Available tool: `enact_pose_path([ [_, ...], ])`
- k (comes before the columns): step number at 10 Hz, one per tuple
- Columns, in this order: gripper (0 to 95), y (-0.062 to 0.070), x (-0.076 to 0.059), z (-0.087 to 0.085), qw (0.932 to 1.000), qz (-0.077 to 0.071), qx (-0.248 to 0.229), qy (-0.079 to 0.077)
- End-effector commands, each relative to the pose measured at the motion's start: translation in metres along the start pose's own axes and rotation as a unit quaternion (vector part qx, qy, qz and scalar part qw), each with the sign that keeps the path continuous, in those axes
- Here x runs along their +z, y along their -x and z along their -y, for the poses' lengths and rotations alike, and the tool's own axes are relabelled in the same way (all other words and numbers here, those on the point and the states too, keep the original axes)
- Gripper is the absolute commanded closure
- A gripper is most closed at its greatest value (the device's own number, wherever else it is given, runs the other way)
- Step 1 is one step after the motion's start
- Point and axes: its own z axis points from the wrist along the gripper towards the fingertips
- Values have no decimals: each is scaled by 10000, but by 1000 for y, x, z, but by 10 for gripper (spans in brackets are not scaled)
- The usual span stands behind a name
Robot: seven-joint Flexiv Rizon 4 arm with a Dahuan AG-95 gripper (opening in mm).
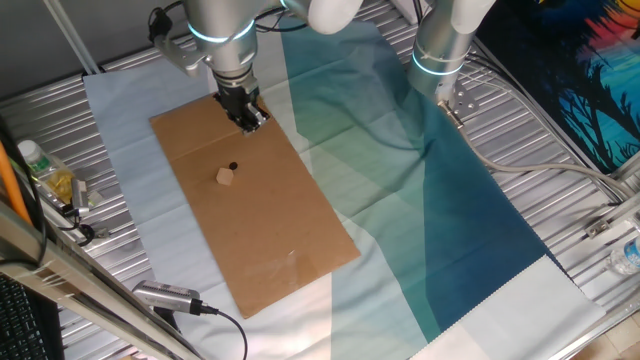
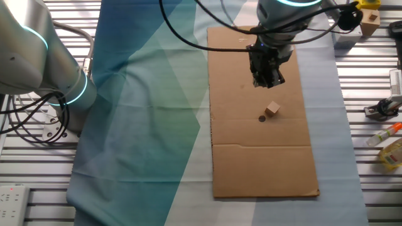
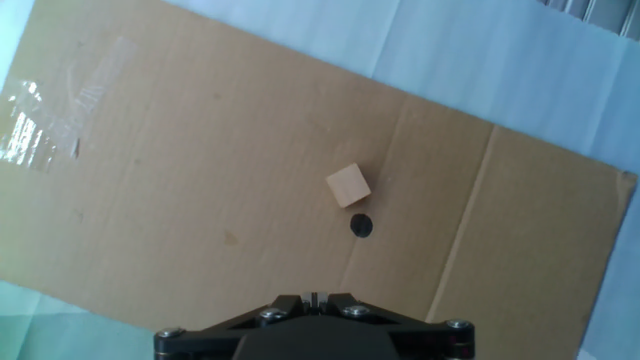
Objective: Hold a small block with the gripper and sweep it from left to right on the table
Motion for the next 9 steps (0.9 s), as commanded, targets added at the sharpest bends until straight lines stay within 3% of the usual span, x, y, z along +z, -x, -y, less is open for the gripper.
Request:
enact_pose_path([
  [1,950,4,1,1,10000,-2,-47,69],
  [9,950,4,1,1,9999,0,-94,133],
])
